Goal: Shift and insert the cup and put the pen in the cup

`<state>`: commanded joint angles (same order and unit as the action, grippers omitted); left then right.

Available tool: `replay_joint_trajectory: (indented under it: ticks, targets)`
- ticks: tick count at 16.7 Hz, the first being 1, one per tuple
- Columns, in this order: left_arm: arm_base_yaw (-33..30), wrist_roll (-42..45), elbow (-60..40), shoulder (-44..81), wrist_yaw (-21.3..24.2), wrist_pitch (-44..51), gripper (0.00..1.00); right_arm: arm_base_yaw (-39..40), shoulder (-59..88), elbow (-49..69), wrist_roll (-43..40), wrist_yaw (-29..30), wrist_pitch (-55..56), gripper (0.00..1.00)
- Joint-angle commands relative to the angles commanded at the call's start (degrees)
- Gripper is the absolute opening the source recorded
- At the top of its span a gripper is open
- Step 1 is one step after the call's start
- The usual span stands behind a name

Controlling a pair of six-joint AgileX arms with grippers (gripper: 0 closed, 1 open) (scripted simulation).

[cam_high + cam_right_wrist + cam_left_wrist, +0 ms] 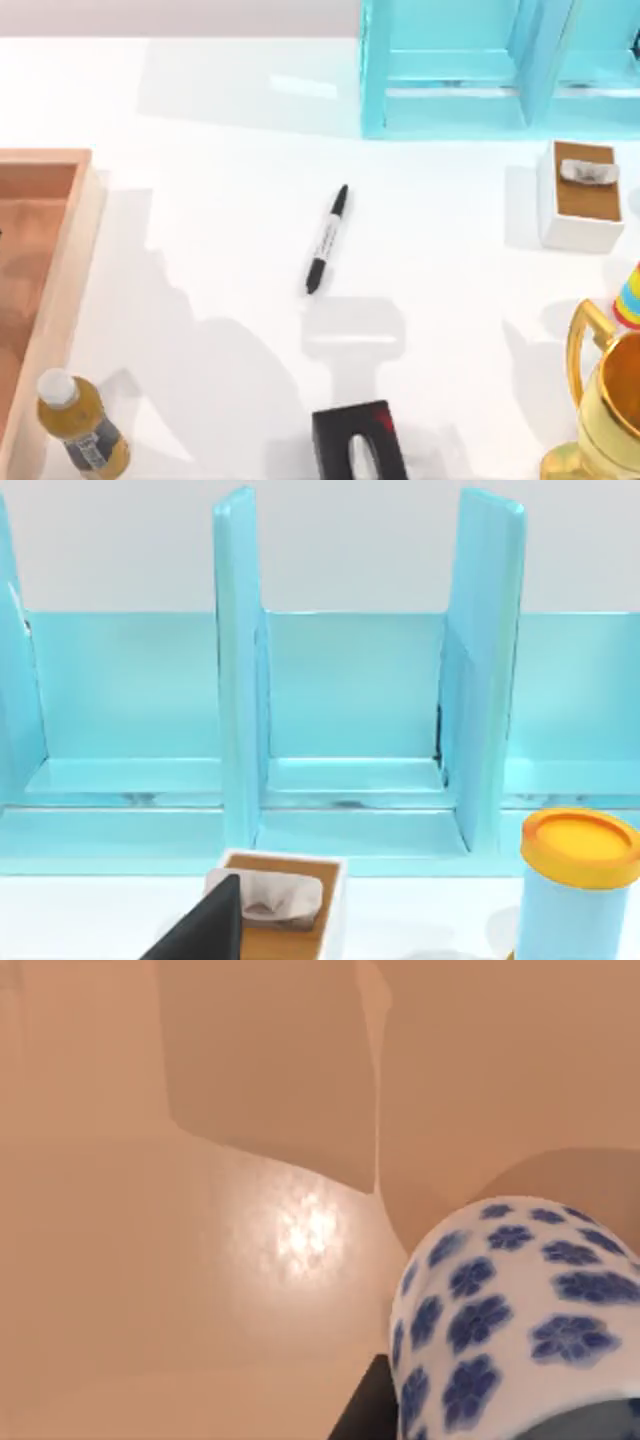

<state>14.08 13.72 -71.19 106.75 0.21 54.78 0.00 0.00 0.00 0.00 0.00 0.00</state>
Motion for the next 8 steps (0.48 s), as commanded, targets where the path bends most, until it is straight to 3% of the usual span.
replay_joint_trajectory:
  ticks: [4,8]
  targets:
    - [-1.85,-3.86,-7.73,-0.72,0.47,8.31,0.0,0.0,0.0,0.0,0.0,0.0,0.0,1.0]
    - [-11.16,-12.43,-16.99,-2.17,0.36,19.07,0.0,0.0,0.0,0.0,0.0,0.0,0.0,1.0]
